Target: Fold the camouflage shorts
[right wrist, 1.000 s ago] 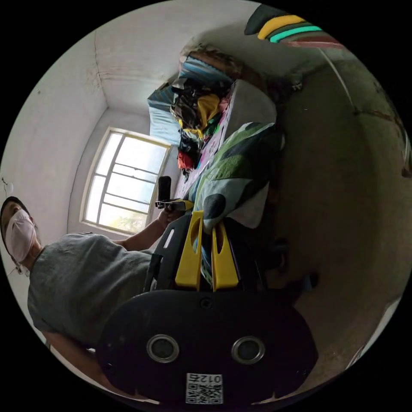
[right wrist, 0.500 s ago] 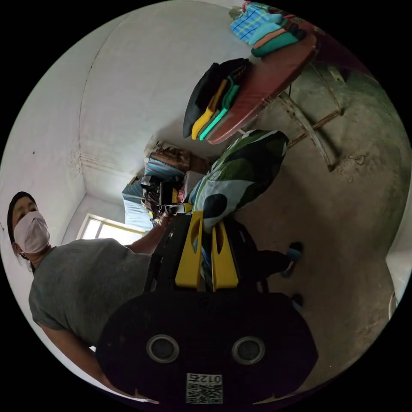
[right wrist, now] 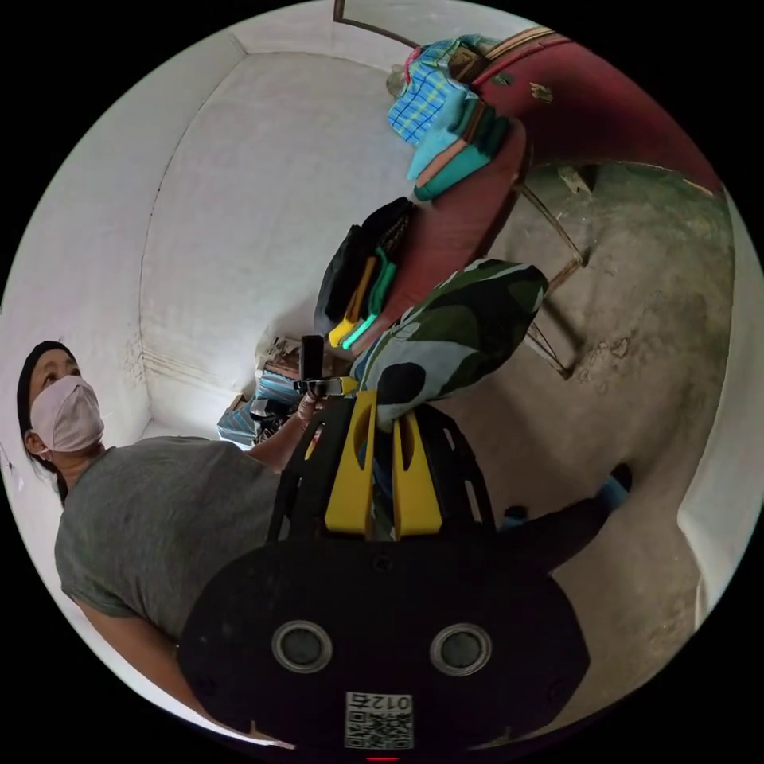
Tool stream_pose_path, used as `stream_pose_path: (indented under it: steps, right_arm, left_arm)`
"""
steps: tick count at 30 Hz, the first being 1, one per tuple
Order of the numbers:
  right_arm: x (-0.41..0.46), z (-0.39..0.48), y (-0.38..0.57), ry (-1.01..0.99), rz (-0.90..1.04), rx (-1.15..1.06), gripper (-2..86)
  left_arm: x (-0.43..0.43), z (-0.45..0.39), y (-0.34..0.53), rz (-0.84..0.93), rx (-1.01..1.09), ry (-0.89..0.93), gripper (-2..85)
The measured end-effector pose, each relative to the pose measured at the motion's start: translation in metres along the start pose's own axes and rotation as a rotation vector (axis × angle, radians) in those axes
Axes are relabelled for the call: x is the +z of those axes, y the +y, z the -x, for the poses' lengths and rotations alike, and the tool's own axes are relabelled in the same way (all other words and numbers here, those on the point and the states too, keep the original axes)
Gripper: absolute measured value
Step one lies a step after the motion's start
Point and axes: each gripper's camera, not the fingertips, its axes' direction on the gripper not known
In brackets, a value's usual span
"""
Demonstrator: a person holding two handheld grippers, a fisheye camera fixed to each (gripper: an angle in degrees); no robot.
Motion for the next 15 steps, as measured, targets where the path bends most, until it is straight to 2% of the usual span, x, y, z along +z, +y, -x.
stream_pose_path:
  steps: [8, 15]
  right_arm:
    - [-0.200, 0.043, -0.010, -0.042, 0.108, -0.159, -0.3]
    - [-0.283, 0.105, -0.012, -0.085, 0.205, -0.275, -0.3]
  left_arm:
    - [0.020, 0.032, -0.059, -0.199, -0.071, -0.028, 7.2]
    - [-0.002, 0.066, -0.082, -0.377, -0.075, -0.107, 7.2]
